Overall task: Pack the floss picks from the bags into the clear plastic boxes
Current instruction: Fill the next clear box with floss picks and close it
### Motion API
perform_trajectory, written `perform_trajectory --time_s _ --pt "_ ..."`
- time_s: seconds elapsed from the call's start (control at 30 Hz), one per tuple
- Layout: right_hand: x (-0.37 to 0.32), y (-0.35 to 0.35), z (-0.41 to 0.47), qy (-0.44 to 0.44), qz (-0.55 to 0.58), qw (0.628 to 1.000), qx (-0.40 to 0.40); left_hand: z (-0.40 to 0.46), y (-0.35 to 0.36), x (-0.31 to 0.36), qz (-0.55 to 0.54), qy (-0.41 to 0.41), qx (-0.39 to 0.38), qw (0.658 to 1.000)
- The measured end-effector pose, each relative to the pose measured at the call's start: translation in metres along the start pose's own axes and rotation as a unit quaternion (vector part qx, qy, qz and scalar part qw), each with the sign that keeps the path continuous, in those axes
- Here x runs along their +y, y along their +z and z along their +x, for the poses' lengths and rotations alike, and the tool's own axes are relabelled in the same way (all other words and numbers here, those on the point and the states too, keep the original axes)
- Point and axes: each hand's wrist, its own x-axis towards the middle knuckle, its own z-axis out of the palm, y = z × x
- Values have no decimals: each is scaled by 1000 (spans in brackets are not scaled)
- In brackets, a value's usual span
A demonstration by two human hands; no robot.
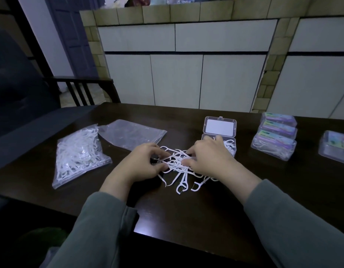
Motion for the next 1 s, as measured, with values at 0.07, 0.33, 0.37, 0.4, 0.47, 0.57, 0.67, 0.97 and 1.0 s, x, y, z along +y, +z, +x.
perform_trajectory --time_s 0.07,0.33,0.37,0.4,0.47,0.57,0.67,0.97,1.0 --pt "-1 -1 -2 19 12 1000 14 1 1 2 23 9 11 1000" --pt "7 -2 -8 59 40 997 41 5 5 4 115 36 70 990" --pt "8 -4 -9 61 42 996 42 5 4 4 116 40 77 989" --pt "10 -5 -10 61 40 996 42 5 4 5 117 44 86 988" --pt "12 -9 -11 63 43 996 46 5 4 6 115 48 111 986" --pt "16 -14 -15 68 82 992 65 4 4 11 88 42 141 985" --pt "22 -20 -20 84 155 982 74 4 5 15 67 34 153 985" --pt "52 -19 -19 113 288 944 113 19 19 39 4 51 225 973" --pt "55 -21 -20 114 302 939 116 22 19 44 -10 52 227 973"
